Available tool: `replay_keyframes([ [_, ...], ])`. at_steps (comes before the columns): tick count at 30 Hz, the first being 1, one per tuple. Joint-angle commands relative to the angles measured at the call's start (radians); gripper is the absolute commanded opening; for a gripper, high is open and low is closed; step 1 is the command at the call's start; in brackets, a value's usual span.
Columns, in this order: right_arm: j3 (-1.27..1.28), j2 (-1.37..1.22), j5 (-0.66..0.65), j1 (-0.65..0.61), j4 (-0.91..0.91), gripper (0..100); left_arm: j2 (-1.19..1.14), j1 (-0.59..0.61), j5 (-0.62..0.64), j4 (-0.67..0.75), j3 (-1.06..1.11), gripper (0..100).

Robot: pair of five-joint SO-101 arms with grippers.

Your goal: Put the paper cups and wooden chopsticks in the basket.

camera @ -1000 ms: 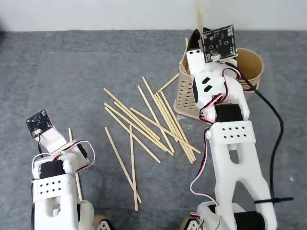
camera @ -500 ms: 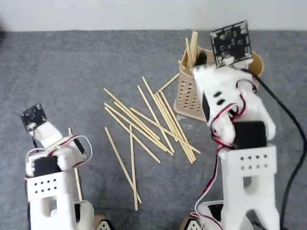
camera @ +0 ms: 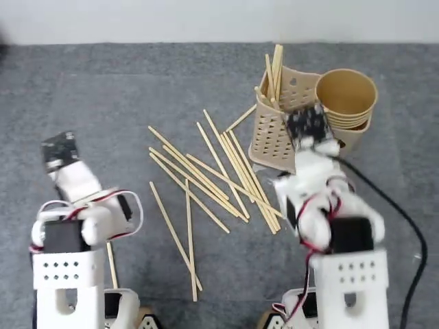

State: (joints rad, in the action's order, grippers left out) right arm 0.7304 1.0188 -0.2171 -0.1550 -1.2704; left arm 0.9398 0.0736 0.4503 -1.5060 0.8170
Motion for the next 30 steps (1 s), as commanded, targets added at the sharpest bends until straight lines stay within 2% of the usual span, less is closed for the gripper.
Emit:
replay_keyframes([
  [1, 0.126, 0.18, 0.0, -0.012, 0.048, 6.9, -0.109, -0.092, -0.003, 0.02, -0.053, 1],
  [9, 0.494, 0.452, 0.0, -0.007, 0.229, 6.9, -0.497, -0.232, 0.0, 0.023, -0.197, 2],
  [16, 0.54, 0.498, 0.0, -0.005, 0.246, 6.9, -0.634, -0.276, -0.003, 0.025, -0.286, 25],
  [18, 0.54, 0.498, 0.0, -0.005, 0.242, 6.9, -0.669, -0.298, -0.005, 0.025, -0.286, 28],
  [23, 0.542, 0.498, 0.003, -0.005, 0.239, 6.9, -0.806, -0.327, -0.005, 0.063, -0.285, 29],
  [30, 0.542, 0.498, 0.034, -0.005, 0.237, 6.9, -1.065, -0.325, -0.005, 0.213, -0.294, 29],
])
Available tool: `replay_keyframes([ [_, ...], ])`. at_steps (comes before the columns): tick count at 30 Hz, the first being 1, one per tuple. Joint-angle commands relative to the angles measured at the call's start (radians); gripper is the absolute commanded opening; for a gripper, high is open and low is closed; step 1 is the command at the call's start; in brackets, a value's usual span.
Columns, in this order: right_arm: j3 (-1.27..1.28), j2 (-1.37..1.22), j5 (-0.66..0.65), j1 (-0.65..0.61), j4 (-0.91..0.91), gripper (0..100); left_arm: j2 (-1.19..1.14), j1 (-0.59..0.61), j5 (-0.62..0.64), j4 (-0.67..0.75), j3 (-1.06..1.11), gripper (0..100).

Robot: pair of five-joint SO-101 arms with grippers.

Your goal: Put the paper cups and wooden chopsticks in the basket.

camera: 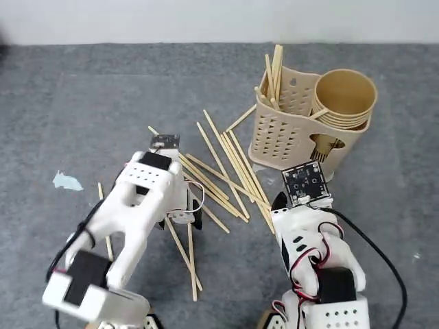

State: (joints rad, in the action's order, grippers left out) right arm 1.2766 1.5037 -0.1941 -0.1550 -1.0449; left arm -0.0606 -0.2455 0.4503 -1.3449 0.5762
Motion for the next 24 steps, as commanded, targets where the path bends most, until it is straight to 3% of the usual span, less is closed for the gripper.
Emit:
replay_keyframes([
  [1, -0.005, 0.013, 0.011, -0.005, 0.012, 6.9, -0.092, -0.003, -0.002, 0.075, -0.053, 29],
  [8, -0.003, 0.013, 0.011, -0.005, 0.012, 6.9, -0.114, 0.069, 0.002, 0.052, -0.09, 28],
  [12, -0.003, 0.013, 0.011, -0.005, 0.012, 6.9, -0.12, 0.178, 0.002, 0.124, -0.088, 28],
  [17, -0.003, 0.013, 0.014, -0.005, 0.01, 6.9, -0.121, 0.203, 0.002, 0.14, -0.082, 28],
  [20, -0.003, 0.013, 0.015, -0.005, 0.01, 6.9, -0.124, 0.203, 0.002, 0.146, -0.082, 21],
  [24, -0.003, 0.018, 0.017, -0.008, -0.001, 6.9, -0.187, 0.196, 0.002, 0.16, -0.091, 4],
])
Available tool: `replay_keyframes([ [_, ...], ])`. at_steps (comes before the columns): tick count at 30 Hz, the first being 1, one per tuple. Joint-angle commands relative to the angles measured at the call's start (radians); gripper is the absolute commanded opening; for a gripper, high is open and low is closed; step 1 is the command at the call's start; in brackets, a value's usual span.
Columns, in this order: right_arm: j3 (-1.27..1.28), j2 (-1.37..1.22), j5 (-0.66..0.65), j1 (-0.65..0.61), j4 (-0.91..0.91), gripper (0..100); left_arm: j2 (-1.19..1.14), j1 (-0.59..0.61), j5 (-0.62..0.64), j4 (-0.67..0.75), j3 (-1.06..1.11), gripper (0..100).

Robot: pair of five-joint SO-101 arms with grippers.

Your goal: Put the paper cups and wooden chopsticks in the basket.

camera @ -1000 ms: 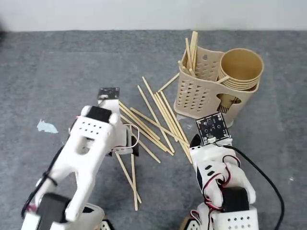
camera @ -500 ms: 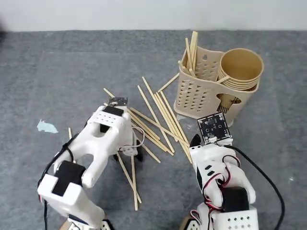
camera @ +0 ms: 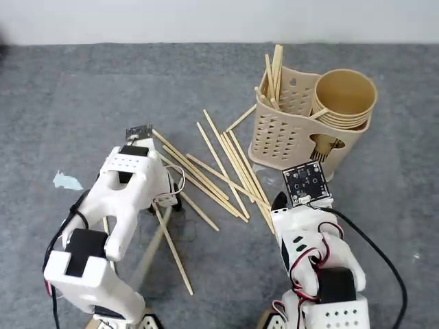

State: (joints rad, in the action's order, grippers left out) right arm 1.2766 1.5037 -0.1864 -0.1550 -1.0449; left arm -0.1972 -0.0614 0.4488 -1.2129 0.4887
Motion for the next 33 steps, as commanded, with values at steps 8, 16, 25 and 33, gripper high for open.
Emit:
replay_keyframes([
  [8, -0.006, 0.022, 0.011, -0.012, -0.013, 6.9, -0.091, 0.009, 0.005, -0.015, -0.061, 1],
  [16, -0.006, 0.022, 0.011, -0.01, -0.013, 6.9, -0.068, 0.009, 0.049, -0.069, -0.107, 1],
  [25, -0.006, 0.022, 0.011, -0.007, -0.012, 6.9, 0.14, 0.008, 0.048, -0.321, -0.338, 1],
  [33, -0.006, 0.024, 0.011, -0.005, -0.012, 6.9, 0.206, 0.008, 0.048, -0.448, -0.687, 1],
])
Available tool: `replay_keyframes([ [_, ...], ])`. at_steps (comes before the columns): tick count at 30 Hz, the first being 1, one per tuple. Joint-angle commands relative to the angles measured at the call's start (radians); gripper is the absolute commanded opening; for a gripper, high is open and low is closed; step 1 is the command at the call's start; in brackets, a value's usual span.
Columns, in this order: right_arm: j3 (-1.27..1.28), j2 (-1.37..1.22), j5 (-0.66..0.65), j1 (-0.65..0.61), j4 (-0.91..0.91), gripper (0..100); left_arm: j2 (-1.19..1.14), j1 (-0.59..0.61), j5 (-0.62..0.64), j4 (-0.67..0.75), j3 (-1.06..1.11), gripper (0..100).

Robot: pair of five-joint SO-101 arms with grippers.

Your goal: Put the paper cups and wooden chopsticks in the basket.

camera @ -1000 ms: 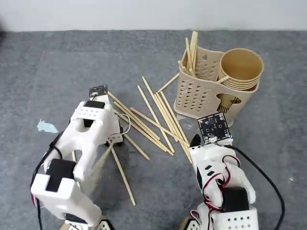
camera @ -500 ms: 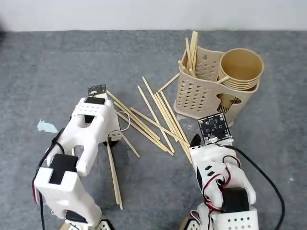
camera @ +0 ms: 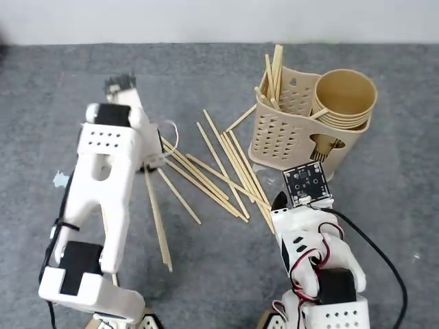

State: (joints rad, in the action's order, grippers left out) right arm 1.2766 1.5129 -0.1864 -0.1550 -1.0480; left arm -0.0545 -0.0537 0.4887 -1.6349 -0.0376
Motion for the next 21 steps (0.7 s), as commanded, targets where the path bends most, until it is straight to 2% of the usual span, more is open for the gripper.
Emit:
replay_keyframes([
  [1, -0.008, 0.015, 0.011, -0.005, -0.012, 6.9, 0.063, 0.0, 0.008, -0.025, -0.205, 1],
  [6, -0.008, 0.015, 0.011, -0.004, -0.013, 6.9, 0.063, -0.008, 0.011, -0.017, -0.42, 1],
  [12, -0.008, 0.015, 0.011, 0.005, -0.013, 6.9, 0.063, -0.103, 0.014, 0.018, -0.642, 1],
  [16, -0.011, 0.015, 0.011, 0.067, -0.004, 6.9, 0.063, -0.143, 0.063, 0.189, -0.696, 1],
  [21, -0.012, 0.015, 0.012, 0.074, -0.004, 6.9, 0.061, -0.183, 0.075, 0.443, -0.68, 1],
])
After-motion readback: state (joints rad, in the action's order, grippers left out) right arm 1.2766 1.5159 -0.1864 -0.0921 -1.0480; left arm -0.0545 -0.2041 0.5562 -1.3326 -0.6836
